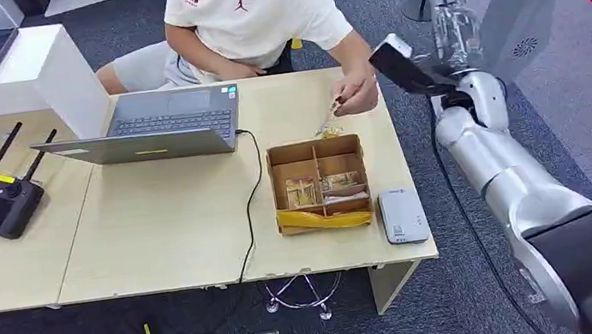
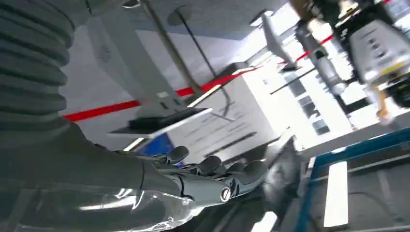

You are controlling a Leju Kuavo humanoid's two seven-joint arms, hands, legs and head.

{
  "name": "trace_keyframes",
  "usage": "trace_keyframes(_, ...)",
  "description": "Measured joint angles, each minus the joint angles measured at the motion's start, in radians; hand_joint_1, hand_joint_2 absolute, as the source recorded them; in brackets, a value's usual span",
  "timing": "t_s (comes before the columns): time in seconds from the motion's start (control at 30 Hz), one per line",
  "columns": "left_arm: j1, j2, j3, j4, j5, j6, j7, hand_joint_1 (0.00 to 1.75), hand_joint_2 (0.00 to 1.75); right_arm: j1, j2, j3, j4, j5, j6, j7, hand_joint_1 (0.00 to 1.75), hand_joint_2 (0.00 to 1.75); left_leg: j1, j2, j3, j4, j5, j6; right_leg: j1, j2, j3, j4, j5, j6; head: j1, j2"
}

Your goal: Pass the card to the sensor for recognition and then transmit it.

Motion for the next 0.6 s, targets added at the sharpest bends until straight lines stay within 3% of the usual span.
trace_keyframes(0.13,0.031,0.011,0.055,0.001,0.070,0.000,0.005,0.00,0.00,0.084,-0.147,-0.129,0.001,-0.229,-0.039,-0.011,0.00,1.75,-0.001,-0.007,-0.002,0.001,-0.001,0.002,-0.001,-0.008,0.002,-0.001,0.000,0.000,0.000,0.000)
trace_keyframes(0.23,0.005,-0.017,0.060,0.001,0.038,0.001,0.058,0.00,0.00,0.133,-0.206,-0.220,0.013,-0.344,-0.053,-0.008,0.00,1.75,-0.003,-0.006,-0.003,0.001,-0.001,0.002,-0.003,-0.008,-0.001,-0.001,0.001,0.001,0.000,0.000)
trace_keyframes(0.43,-0.039,-0.069,0.082,-0.006,0.044,-0.011,0.087,0.00,0.00,0.307,-0.304,-0.422,0.059,-0.639,-0.046,0.095,0.00,1.75,-0.002,-0.005,-0.001,0.001,-0.002,0.003,-0.002,-0.007,0.002,-0.001,0.000,0.002,0.002,0.000)
trace_keyframes(0.6,-0.030,-0.072,0.110,-0.005,0.077,-0.017,0.061,0.00,0.00,0.502,-0.345,-0.602,0.108,-0.842,-0.004,0.266,0.00,1.75,0.000,0.001,0.000,0.000,-0.006,0.003,0.000,-0.001,0.002,-0.001,-0.002,0.002,-0.003,0.000)
